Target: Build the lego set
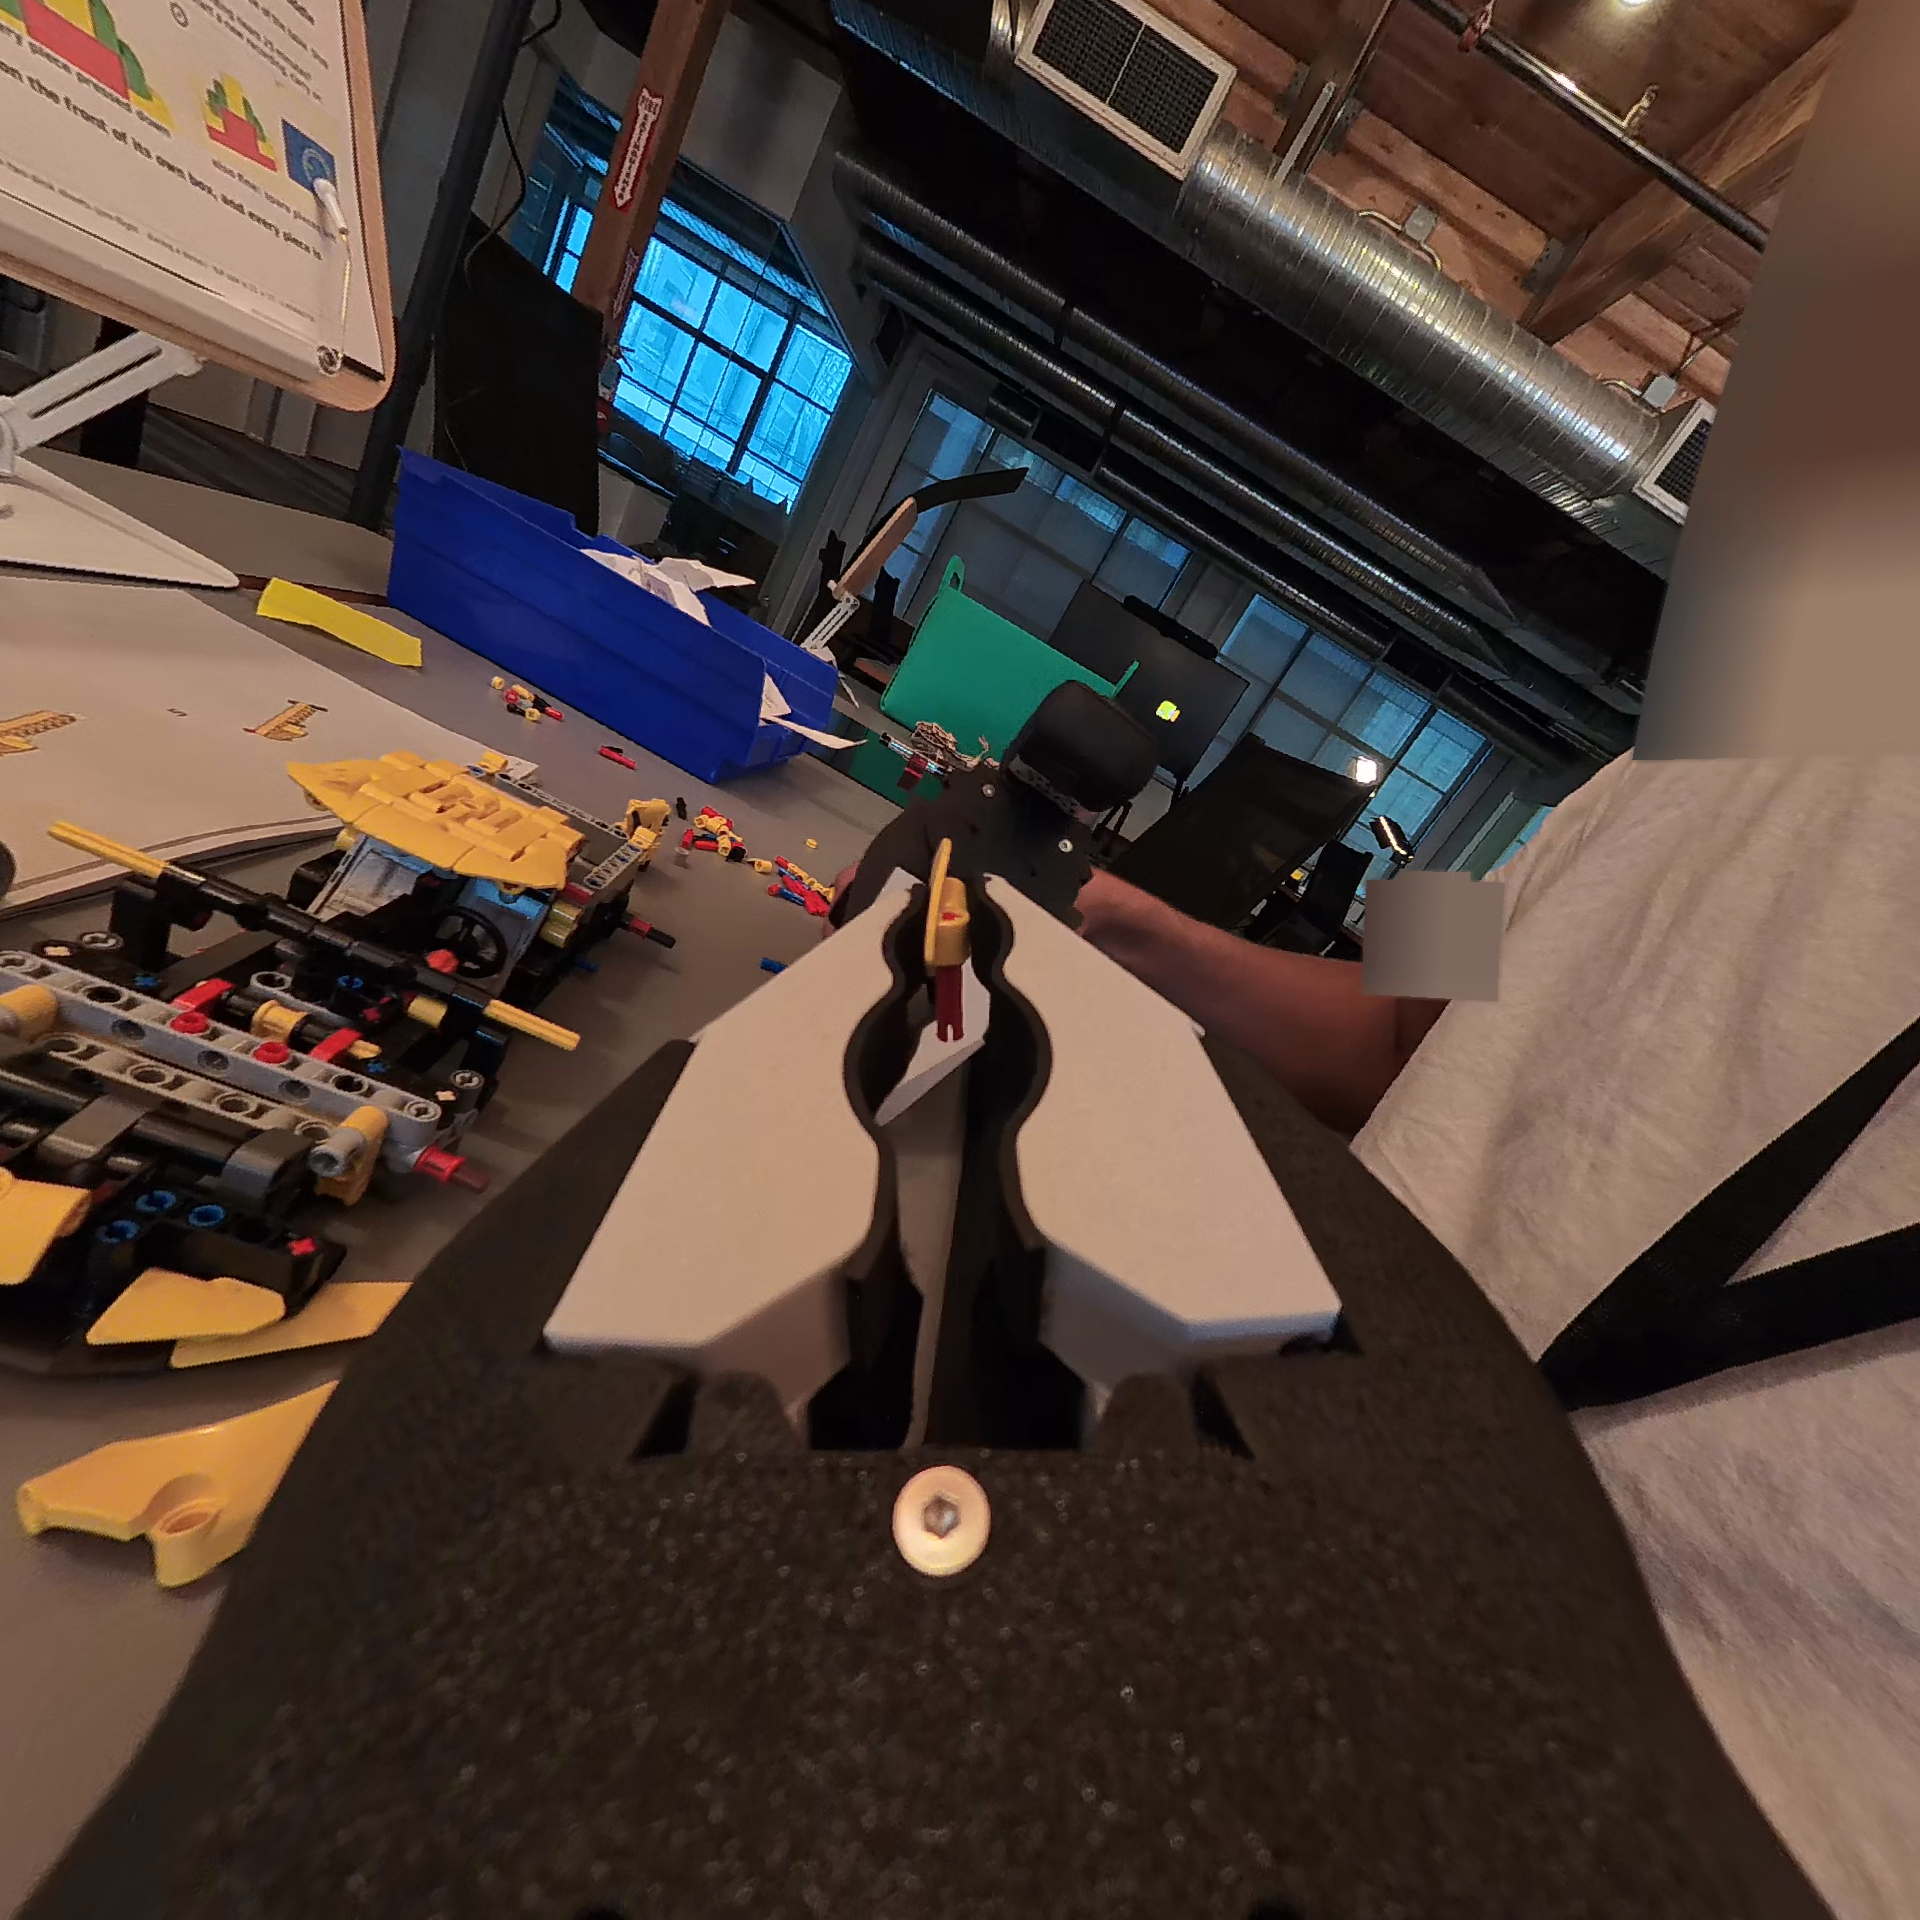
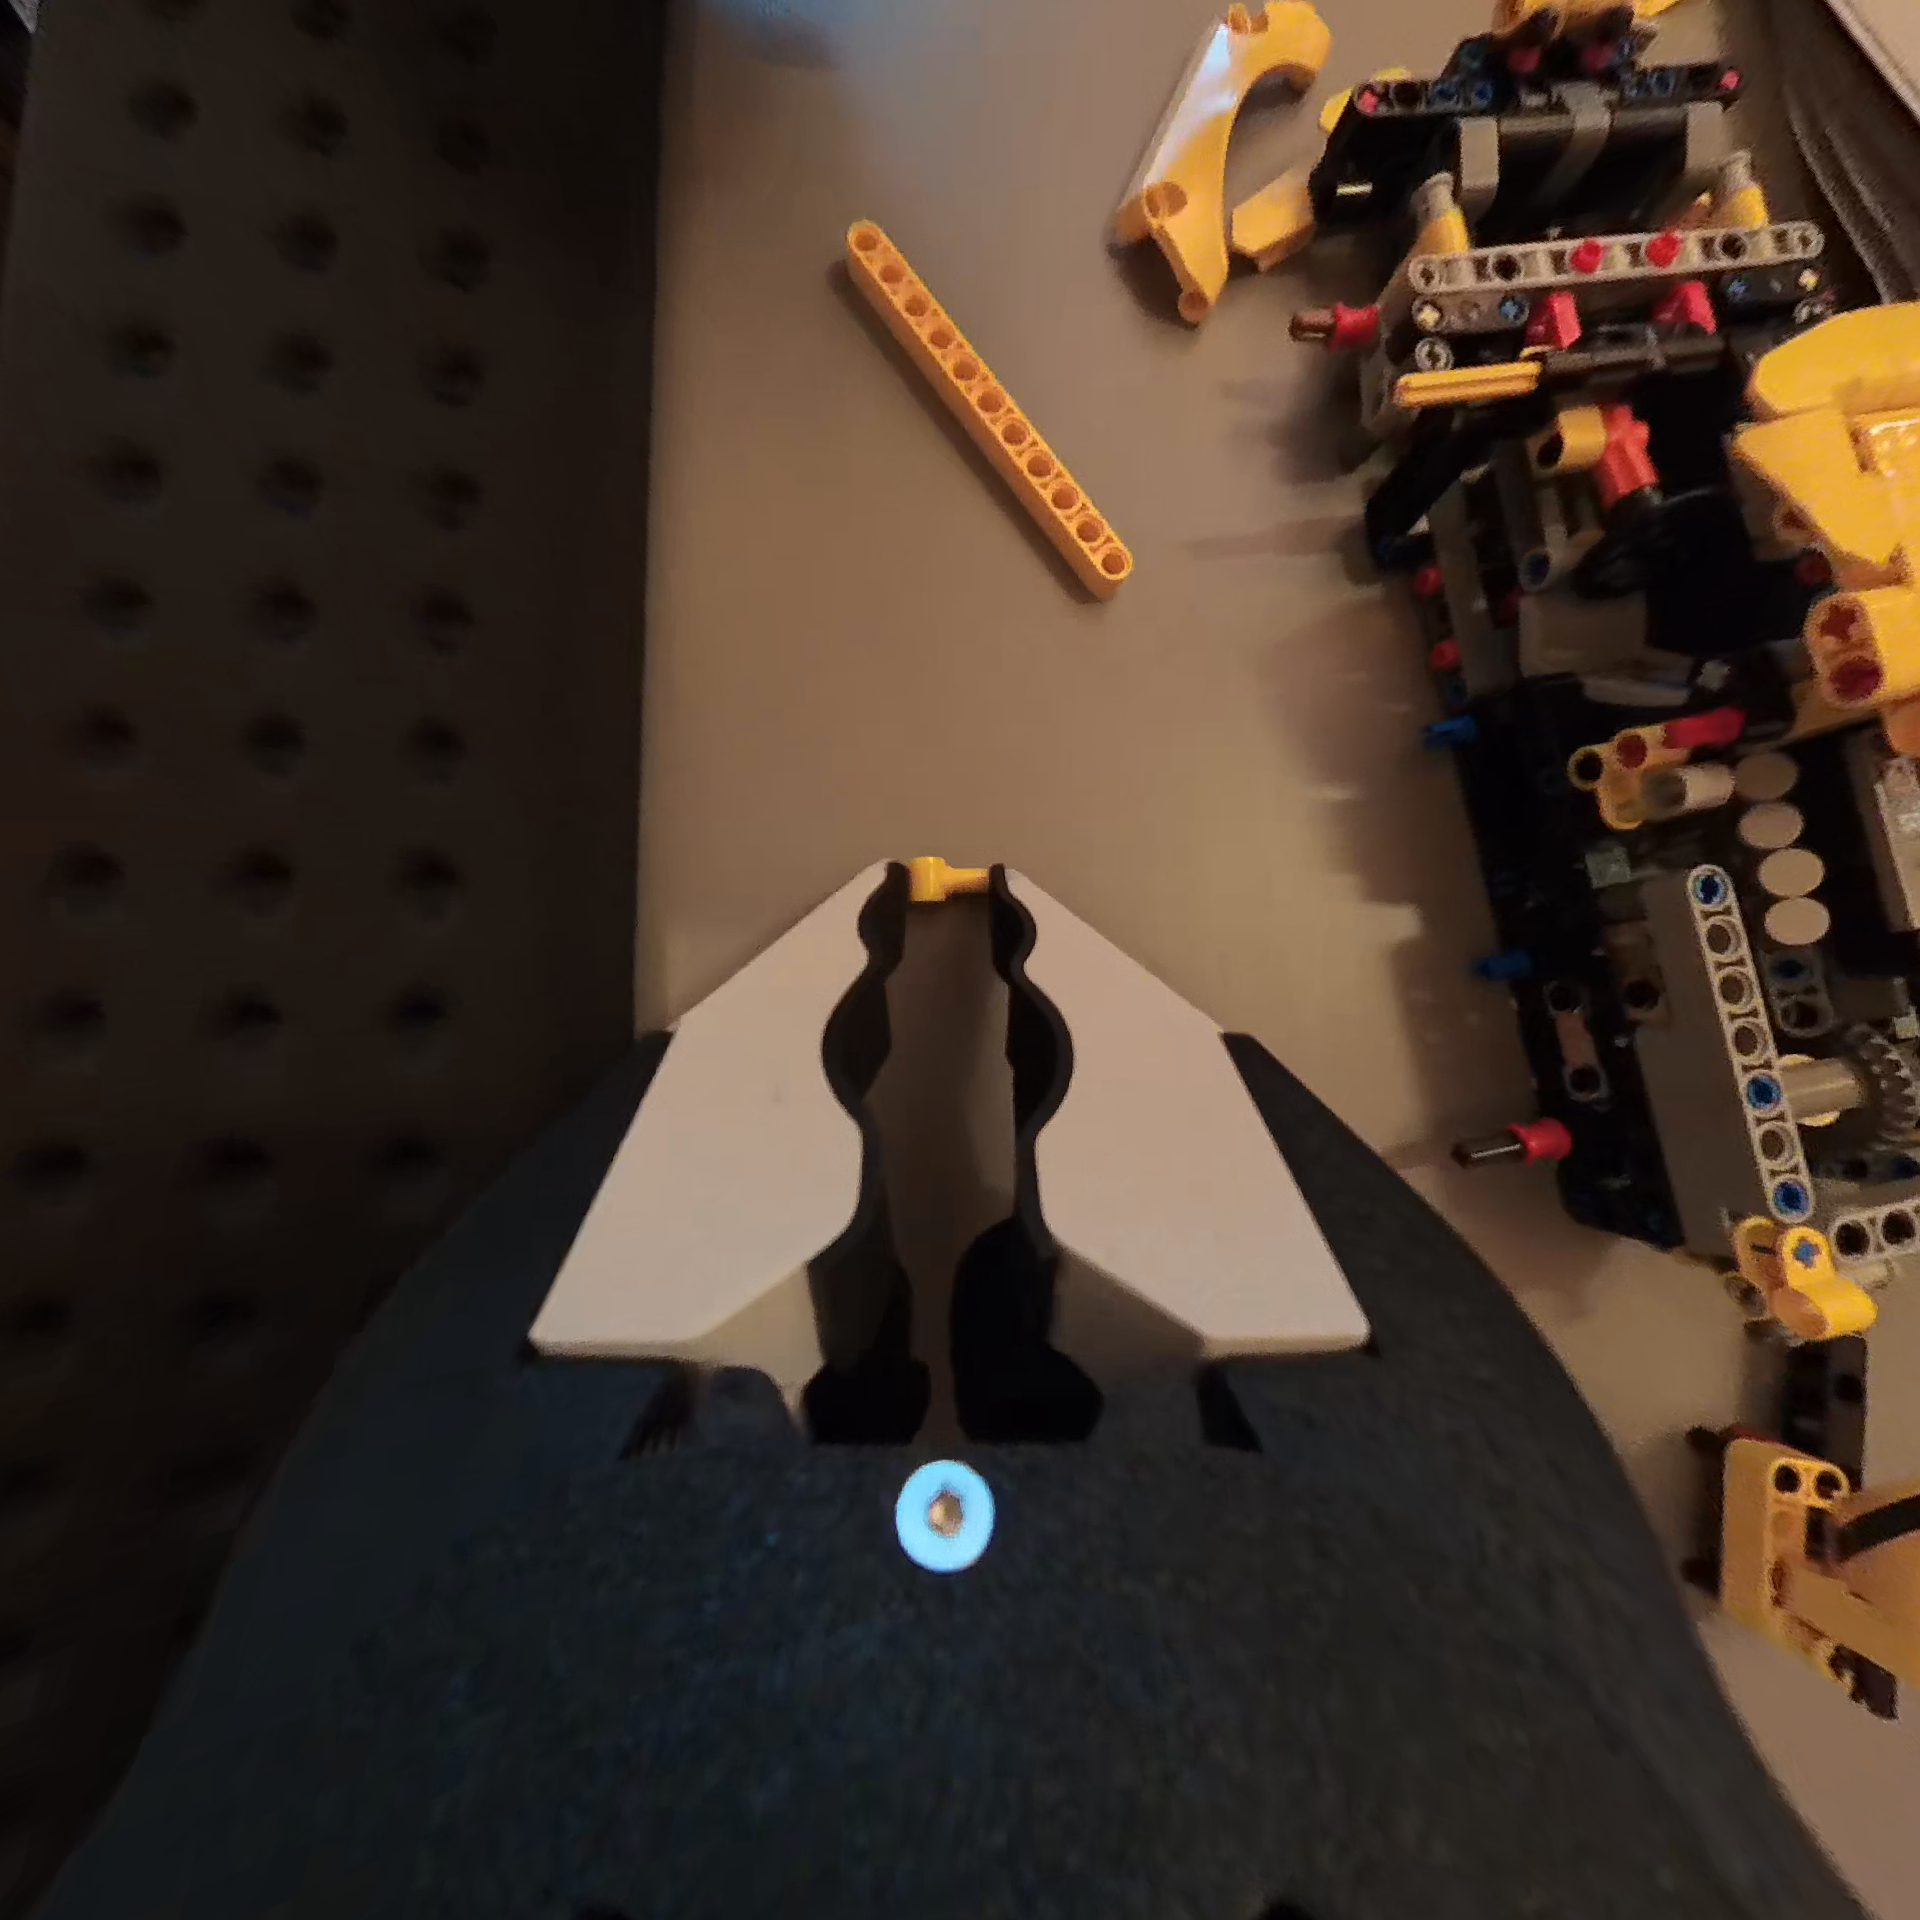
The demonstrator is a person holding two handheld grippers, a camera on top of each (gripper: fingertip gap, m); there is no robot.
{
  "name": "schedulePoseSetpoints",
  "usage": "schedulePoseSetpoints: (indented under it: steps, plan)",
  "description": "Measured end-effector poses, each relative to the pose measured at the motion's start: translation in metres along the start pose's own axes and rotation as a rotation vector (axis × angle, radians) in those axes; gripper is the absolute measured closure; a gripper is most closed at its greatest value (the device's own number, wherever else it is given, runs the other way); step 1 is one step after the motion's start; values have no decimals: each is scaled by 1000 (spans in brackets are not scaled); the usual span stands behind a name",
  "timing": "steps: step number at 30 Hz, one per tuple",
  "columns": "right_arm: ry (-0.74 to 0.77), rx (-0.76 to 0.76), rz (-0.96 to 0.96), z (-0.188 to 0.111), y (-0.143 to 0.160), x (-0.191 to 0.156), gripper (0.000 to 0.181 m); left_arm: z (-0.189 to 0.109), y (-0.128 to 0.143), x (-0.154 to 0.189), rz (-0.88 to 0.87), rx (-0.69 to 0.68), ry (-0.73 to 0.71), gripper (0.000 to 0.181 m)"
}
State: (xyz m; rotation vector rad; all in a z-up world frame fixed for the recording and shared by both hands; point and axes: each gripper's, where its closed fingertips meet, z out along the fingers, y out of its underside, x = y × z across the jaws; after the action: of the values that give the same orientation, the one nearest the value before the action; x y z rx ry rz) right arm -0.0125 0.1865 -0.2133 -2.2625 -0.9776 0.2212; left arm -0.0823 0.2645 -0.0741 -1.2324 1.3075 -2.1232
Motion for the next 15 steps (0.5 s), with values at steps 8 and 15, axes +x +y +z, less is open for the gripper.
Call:
schedulePoseSetpoints:
  steps: [8, 15]
  plan:
    - [23, 229, 126, -34, -112, 13, 166, 3, 2, 5, 75, -14, -2, 175]
    - [-40, 167, 24, -34, -140, 9, 166, 9, 15, 11, 203, -90, -15, 174]
